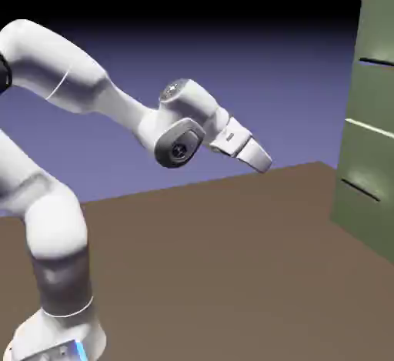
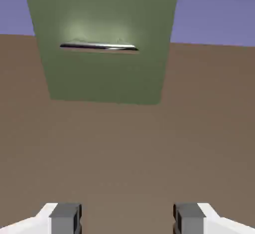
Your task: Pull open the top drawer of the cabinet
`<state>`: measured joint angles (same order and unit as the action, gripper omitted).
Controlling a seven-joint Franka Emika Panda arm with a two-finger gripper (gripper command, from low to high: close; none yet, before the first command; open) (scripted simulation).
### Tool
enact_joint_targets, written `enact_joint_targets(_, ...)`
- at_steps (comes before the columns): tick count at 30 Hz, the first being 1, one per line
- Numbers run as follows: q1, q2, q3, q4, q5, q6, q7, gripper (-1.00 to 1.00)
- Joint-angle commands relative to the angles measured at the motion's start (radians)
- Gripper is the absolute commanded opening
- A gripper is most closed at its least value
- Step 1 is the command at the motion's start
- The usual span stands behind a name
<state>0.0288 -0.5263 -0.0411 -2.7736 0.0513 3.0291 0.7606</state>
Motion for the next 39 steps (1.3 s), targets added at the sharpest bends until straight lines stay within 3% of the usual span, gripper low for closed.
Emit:
enact_joint_targets(1,0.014,0.036,-0.034,0.030,0.043,-0.007,0.016,0.00)
enact_joint_targets(39,0.545,1.413,-1.328,1.178,1.658,-0.254,0.633,0.00)
